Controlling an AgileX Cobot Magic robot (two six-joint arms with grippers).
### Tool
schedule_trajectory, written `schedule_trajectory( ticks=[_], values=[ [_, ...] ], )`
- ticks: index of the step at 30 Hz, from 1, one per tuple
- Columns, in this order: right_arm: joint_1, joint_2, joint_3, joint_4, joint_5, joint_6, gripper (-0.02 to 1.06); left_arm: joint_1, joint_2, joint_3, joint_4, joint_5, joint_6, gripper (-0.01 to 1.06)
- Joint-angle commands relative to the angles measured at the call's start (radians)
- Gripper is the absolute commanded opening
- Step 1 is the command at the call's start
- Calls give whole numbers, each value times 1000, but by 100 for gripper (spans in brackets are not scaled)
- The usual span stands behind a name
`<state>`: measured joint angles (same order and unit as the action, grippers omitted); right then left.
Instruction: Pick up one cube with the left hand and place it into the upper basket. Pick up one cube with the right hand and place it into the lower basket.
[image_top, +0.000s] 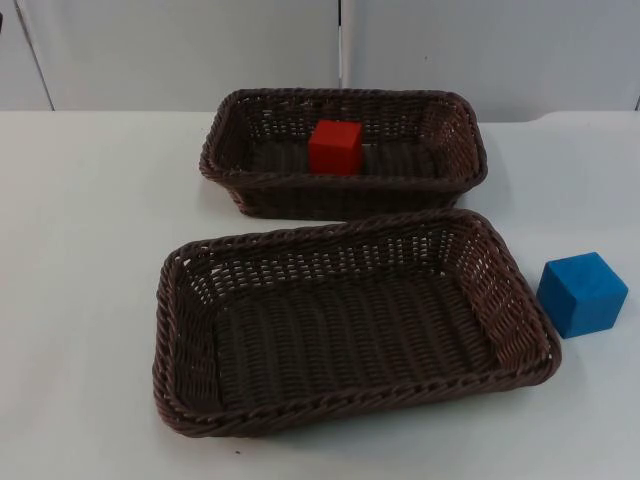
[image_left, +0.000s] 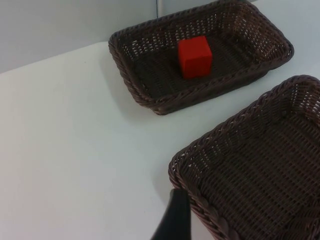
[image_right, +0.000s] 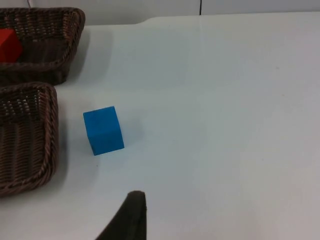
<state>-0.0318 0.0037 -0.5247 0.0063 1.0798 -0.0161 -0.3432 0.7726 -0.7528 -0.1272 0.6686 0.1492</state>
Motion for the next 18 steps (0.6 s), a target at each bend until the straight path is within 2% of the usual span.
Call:
schedule_trajectory(
  ticks=[1, 7, 18],
  values=[
    [-6, -4, -25, 5, -13, -3, 105, -5, -4, 3, -5, -1, -8, 74],
    [-6, 129, -63, 21, -32, -3, 105, -5, -4, 3, -8, -1, -8, 74],
    [-6, 422, -76, 86, -204, -7, 105, -5, -4, 3, -8, -1, -8, 74]
  ],
)
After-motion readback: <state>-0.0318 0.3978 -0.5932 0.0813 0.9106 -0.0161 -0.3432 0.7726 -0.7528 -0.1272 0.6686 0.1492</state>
